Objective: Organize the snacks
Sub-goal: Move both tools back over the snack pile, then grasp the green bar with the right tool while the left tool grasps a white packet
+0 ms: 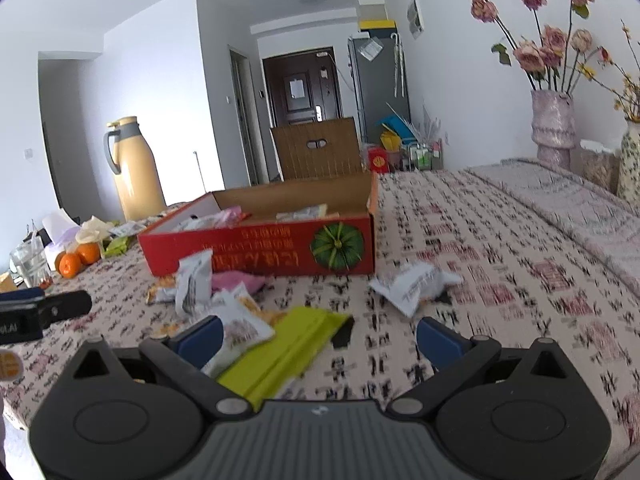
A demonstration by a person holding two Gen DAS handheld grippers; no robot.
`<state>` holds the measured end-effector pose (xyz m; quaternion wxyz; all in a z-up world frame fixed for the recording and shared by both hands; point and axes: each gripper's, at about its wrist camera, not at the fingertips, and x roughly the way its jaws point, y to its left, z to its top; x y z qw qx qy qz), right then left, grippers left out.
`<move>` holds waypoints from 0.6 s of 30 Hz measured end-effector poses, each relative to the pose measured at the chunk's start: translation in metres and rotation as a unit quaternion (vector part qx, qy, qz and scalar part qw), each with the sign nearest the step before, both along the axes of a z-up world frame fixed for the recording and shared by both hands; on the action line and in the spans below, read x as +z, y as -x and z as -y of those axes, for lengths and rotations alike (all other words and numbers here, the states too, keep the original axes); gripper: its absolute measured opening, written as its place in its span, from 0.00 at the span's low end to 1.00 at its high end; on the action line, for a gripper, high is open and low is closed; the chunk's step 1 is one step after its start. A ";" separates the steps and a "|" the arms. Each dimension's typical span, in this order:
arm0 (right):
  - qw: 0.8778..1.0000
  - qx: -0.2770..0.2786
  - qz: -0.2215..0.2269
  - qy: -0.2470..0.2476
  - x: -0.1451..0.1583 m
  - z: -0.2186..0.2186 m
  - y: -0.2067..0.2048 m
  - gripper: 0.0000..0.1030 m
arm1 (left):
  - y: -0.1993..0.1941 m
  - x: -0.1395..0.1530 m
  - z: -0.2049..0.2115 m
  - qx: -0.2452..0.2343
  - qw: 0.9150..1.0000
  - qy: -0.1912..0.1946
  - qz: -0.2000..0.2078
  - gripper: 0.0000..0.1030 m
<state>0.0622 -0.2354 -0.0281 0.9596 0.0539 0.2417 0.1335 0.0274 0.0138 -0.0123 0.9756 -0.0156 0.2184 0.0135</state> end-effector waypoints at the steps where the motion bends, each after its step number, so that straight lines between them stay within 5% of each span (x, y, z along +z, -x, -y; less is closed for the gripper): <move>1: 1.000 -0.001 -0.004 0.000 -0.002 0.001 0.001 1.00 | 0.001 -0.003 0.001 -0.003 1.000 -0.001 -0.007 1.00; 18: 1.000 -0.005 -0.024 -0.001 -0.013 0.007 0.009 1.00 | 0.019 -0.034 0.023 -0.056 0.995 -0.023 -0.073 1.00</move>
